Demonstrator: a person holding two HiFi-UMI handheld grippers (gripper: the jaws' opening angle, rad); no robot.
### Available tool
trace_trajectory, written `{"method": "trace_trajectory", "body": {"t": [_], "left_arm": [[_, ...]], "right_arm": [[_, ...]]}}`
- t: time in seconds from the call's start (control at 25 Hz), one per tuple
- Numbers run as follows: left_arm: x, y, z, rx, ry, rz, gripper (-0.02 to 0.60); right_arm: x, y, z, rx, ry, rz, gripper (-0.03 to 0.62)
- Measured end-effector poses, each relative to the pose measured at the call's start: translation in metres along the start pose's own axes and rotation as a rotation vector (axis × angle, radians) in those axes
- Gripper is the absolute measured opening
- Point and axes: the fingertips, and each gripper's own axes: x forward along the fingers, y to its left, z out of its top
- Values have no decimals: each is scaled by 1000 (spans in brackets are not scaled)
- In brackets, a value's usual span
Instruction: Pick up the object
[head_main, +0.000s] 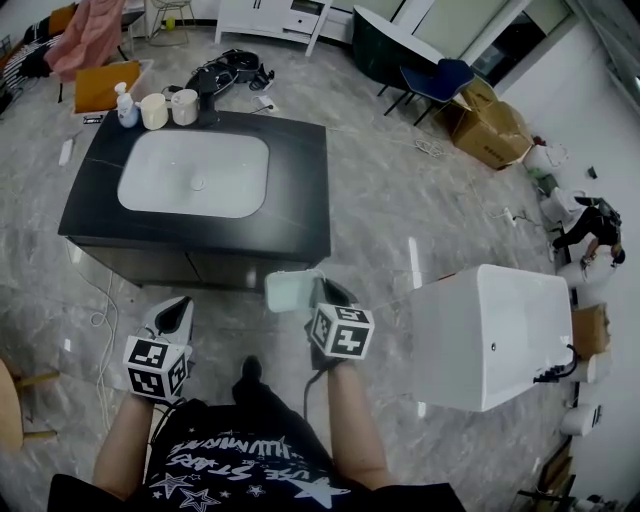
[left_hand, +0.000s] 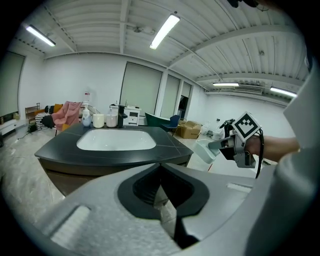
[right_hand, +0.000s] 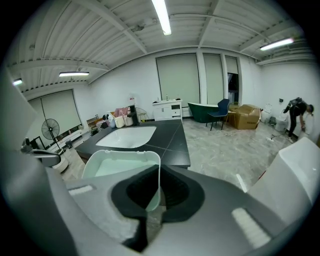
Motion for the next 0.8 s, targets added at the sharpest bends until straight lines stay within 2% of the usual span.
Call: {"method": "trace_trajectory", "body": {"t": [0.24, 0.8], "left_arm": [[-50, 21, -22, -3, -7, -3, 8], [-141, 24, -78, 8, -33, -70, 8]], "right_arm": [[-32, 44, -25, -6, -7, -12, 11], [-107, 110, -99, 0, -29, -62, 11]]}}
